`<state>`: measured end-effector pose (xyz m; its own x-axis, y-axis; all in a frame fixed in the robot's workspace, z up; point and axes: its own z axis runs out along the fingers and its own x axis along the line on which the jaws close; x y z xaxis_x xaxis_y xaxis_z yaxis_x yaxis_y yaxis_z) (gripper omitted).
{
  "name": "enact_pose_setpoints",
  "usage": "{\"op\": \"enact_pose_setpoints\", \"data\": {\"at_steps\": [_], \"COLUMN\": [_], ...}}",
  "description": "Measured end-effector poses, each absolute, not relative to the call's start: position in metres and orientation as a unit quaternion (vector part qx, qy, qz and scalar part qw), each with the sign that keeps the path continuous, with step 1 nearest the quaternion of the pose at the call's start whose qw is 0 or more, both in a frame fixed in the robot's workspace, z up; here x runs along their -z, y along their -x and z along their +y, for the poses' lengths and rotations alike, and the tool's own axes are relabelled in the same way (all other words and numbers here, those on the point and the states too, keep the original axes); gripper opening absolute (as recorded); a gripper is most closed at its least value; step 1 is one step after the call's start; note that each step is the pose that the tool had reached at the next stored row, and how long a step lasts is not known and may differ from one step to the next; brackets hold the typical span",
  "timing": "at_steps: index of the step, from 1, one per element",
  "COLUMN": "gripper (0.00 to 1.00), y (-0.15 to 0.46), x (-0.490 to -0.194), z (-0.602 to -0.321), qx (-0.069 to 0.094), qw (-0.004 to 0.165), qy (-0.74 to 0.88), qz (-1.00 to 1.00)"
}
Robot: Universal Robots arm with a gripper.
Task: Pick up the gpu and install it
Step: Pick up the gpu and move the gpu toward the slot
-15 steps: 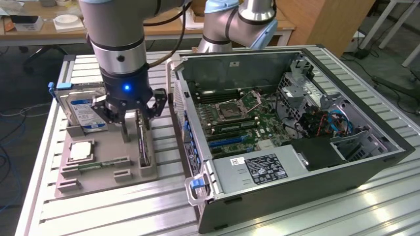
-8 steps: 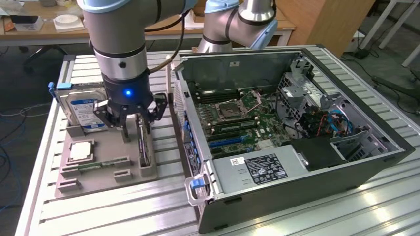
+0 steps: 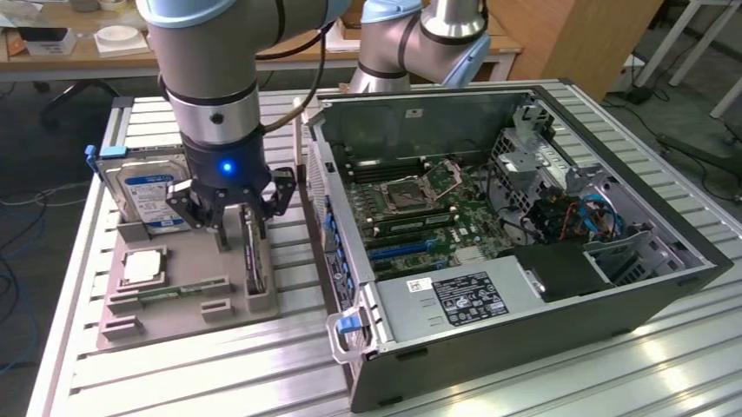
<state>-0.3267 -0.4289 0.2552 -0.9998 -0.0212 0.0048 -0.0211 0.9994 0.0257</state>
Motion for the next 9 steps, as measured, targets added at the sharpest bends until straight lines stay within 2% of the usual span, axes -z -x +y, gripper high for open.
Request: {"op": "enact_pose_setpoints", "data": {"at_steps": [9], "gripper": [0.53], "y": [0.3267], "x": [-0.2529], "z": [-0.4284], "qx": [0.013], "qw": [0.003], "qy": [-0.033], "qz": [-0.999]}}
